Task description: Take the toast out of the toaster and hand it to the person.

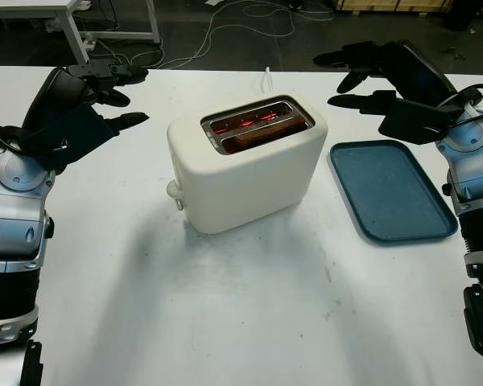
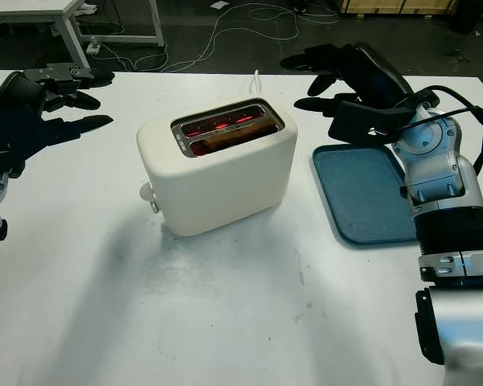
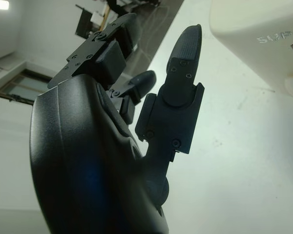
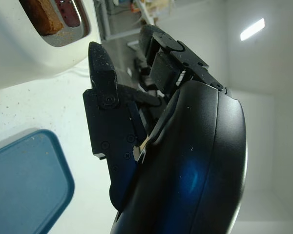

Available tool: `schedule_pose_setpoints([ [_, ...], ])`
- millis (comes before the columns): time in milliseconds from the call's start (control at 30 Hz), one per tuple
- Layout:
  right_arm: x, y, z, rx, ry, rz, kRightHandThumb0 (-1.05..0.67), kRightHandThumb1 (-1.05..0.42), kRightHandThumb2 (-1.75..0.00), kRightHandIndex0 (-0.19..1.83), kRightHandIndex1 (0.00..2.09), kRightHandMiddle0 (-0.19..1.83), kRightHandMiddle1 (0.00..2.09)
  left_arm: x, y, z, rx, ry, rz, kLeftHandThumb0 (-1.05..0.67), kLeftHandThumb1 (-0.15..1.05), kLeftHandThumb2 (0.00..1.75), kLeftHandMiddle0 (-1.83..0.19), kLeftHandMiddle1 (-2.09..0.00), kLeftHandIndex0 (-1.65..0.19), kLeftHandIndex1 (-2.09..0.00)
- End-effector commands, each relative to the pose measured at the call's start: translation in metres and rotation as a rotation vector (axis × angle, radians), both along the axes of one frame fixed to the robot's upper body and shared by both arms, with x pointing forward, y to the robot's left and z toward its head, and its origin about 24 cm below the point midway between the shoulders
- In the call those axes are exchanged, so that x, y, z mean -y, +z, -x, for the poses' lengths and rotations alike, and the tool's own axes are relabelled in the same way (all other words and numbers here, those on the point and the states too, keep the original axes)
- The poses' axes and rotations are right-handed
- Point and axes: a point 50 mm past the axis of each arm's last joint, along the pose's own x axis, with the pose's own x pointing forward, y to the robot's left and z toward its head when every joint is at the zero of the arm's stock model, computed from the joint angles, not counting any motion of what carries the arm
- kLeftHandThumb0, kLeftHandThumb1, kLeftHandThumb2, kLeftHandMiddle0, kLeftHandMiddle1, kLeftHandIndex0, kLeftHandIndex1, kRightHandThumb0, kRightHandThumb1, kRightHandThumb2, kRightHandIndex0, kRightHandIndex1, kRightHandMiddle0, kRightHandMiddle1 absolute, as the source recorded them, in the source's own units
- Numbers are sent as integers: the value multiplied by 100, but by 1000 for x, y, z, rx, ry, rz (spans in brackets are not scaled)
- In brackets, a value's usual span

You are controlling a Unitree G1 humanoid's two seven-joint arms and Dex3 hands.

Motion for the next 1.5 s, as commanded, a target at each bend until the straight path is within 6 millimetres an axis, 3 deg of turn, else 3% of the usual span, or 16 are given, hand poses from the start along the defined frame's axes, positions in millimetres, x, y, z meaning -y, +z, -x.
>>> schedule_pose_setpoints([
  [0,-1,2,1,11,3,15,-35,-92,-8,54,77,65,0,3,6,-2,19,-9,-14,-53,87,0,-37,-90,-64,-15],
  [133,-1,1,-1,0,6,3,-37,-92,-8,61,65,65,0,4,6,-2,22,-12,-26,-54,88,0,-38,-90,-65,-16],
  [300,-1,0,-1,-12,16,-10,-35,-92,-7,52,53,64,0,4,7,-2,15,-11,-22,-52,87,0,-37,-90,-65,-16],
  [433,-1,0,-1,-19,15,-21,-35,-92,-7,59,54,64,0,4,7,-2,16,-7,-32,-53,88,0,-37,-90,-64,-17],
  [667,-1,-1,-1,-30,22,-40,-31,-92,-7,48,44,62,0,3,7,-1,16,-11,-22,-53,88,0,-37,-89,-63,-17],
  [867,-1,-1,-1,-28,21,-33,-34,-92,-7,58,47,62,0,2,6,-1,16,-6,-17,-53,87,0,-37,-89,-63,-17],
  [1467,0,-3,-2,-14,23,-5,-40,-92,-9,56,35,64,1,3,6,0,18,-8,-11,-51,87,0,-36,-89,-62,-18],
])
